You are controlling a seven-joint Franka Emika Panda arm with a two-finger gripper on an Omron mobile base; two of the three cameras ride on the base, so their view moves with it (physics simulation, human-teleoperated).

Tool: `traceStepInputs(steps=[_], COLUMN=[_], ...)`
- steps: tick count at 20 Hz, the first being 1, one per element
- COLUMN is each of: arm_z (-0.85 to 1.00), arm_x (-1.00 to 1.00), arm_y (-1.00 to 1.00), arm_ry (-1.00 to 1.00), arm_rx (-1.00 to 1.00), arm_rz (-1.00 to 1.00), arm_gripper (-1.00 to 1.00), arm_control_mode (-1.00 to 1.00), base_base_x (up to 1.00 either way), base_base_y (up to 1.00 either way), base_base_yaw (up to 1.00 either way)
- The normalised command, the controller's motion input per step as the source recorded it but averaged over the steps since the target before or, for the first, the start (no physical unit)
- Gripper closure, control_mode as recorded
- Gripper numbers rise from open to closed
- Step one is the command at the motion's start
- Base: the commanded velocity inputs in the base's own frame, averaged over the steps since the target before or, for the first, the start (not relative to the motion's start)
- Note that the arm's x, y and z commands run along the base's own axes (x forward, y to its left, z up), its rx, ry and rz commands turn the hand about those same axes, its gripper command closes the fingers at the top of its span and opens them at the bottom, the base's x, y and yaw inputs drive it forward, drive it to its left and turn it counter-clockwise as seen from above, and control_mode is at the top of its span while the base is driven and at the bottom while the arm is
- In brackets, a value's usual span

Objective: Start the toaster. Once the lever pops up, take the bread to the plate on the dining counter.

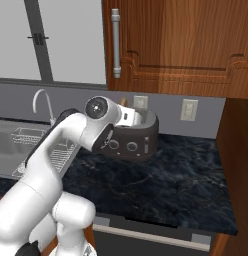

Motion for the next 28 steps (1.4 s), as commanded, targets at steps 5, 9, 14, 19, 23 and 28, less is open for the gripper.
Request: traceStepInputs(steps=[5,9,14,19,23,28], arm_z=[0.23,0.33,0.22,0.04,0.0,0.0], arm_x=[-0.48,-0.57,-0.51,-0.45,-0.5,-0.45], arm_y=[0.01,0.05,0.35,0.66,0.82,0.73], arm_ry=[0.13,0.06,0.07,0.07,0.04,0.05], arm_rx=[0.0,0.0,0.0,-0.01,-0.04,-0.01], arm_rz=[0.0,0.0,0.0,0.0,0.0,0.0], arm_gripper=[1.0,1.0,1.0,1.0,1.0,1.0], arm_control_mode=[-1.0,-1.0,-1.0,-1.0,-1.0,-1.0], base_base_x=[0.0,0.0,0.0,0.0,0.0,0.0], base_base_y=[0.0,0.0,0.0,0.0,0.0,0.0], base_base_yaw=[0.0,0.0,0.0,0.0,0.0,0.0])
